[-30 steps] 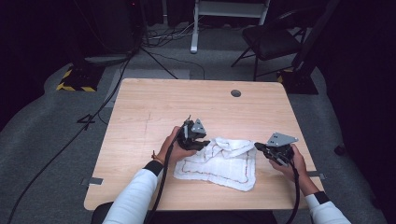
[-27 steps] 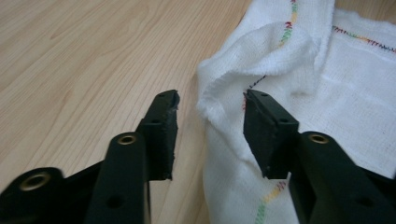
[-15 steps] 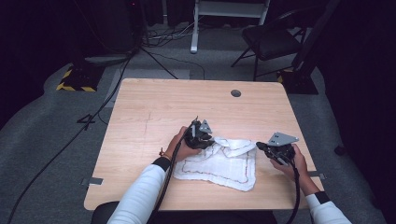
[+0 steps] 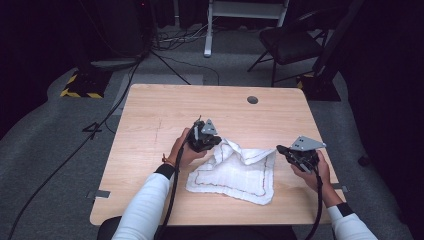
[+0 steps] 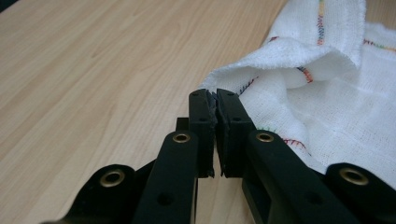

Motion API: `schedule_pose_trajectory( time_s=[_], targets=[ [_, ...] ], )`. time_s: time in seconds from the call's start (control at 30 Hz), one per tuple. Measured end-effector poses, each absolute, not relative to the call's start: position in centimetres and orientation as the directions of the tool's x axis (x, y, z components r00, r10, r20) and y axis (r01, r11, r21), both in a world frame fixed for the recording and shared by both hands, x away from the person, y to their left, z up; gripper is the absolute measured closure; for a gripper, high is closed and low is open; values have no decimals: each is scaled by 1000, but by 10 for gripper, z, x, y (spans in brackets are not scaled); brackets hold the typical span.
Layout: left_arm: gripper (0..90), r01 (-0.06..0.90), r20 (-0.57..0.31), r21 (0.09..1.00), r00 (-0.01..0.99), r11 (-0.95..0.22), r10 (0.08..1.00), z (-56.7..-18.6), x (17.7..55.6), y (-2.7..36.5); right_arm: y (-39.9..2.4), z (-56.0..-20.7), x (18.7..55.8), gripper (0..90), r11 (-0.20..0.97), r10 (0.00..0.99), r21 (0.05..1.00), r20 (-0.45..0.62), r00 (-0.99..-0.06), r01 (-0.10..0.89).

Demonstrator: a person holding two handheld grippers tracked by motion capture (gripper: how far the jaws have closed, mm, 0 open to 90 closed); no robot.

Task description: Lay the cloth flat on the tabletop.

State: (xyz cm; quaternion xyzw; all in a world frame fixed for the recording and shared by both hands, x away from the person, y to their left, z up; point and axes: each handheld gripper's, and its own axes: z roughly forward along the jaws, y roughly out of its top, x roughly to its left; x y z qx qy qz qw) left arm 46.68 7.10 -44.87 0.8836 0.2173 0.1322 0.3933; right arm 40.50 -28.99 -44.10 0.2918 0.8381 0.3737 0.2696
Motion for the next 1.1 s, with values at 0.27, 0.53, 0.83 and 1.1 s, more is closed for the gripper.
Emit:
schedule_pose_trajectory(
  time_s=[0.27,0.53,0.83,1.1],
  targets=[
    [861,282,107,765,831,-579,546,-437,482,87,-287,-425,431,900,495,738,818,-219,-638,292],
    [861,341,113,753,775,-562,622,-439,509,109,-275,-425,474,900,471,785,813,-208,-584,342],
    [861,413,112,729,715,-546,690,-457,530,123,-250,-435,515,900,513,789,770,-247,-563,381],
    [751,447,114,709,690,-545,715,-464,531,119,-238,-447,526,751,520,808,748,-274,-522,412]
  ],
)
